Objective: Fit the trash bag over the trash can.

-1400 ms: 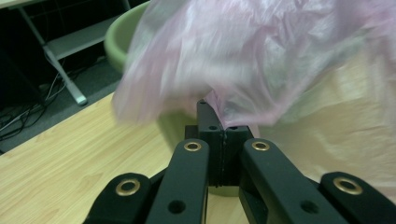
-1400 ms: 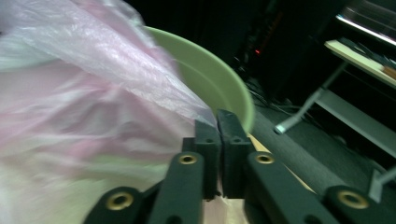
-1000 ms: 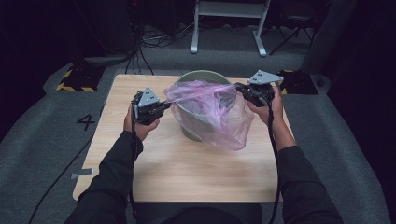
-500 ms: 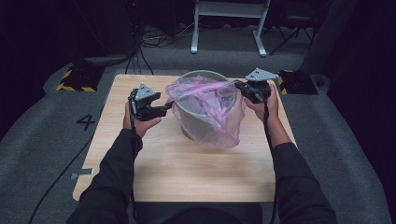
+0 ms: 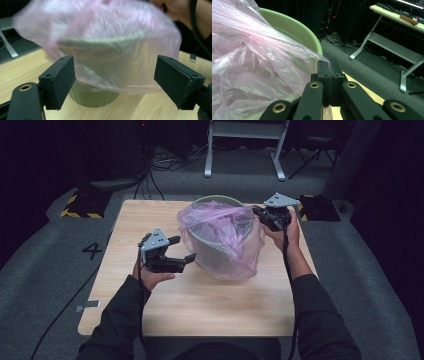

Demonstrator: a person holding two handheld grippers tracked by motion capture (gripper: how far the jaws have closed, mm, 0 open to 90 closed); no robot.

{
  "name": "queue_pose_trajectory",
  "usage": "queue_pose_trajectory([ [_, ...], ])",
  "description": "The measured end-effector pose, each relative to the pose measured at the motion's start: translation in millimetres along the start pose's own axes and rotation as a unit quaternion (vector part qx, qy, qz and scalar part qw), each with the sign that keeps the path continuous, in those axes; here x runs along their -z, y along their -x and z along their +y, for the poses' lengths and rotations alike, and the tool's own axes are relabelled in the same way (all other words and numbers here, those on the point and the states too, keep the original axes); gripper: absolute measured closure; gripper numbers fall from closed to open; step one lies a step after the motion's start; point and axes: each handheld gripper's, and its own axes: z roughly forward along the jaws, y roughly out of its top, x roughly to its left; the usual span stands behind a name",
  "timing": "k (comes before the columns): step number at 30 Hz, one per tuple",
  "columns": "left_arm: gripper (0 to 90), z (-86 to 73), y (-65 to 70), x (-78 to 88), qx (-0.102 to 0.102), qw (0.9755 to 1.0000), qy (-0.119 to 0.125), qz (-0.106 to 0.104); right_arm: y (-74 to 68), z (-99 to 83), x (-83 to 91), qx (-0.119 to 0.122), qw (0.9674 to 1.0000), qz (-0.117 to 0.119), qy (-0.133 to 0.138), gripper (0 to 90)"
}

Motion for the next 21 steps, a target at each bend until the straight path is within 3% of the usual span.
queue_pose_trajectory([
  [2,17.1,-4.5,-4.2,-9.0,0.02,0.9998,-0.008,0.0,-0.2,0.4,0.5,-0.001,1.0,0.002,0.001,90.0],
  [9,15.9,-13.8,-29.2,-23.5,0.046,0.9986,-0.023,0.015,1.3,-0.8,3.1,0.0,1.0,0.006,0.007,89.6],
  [14,19.4,-15.6,-39.9,-37.4,0.052,0.9979,-0.036,-0.017,3.1,-2.4,4.0,-0.006,0.9998,0.014,0.015,89.1],
  [16,30.7,-15.5,-40.9,-41.6,0.047,0.9982,-0.037,-0.006,3.4,-2.7,3.5,-0.008,0.9996,0.021,0.018,89.1],
  [18,46.0,-15.3,-43.6,-41.7,0.035,0.9988,-0.033,-0.011,3.2,-3.4,2.8,-0.008,0.9996,0.023,0.018,89.1],
  [20,66.3,-15.4,-44.4,-40.9,0.019,0.9993,-0.03,0.012,3.0,-4.2,2.4,-0.008,0.9995,0.025,0.018,89.1],
  [21,73.5,-15.5,-45.7,-39.8,0.015,0.9994,-0.028,0.013,3.3,-4.6,2.3,-0.008,0.9995,0.025,0.017,89.1],
])
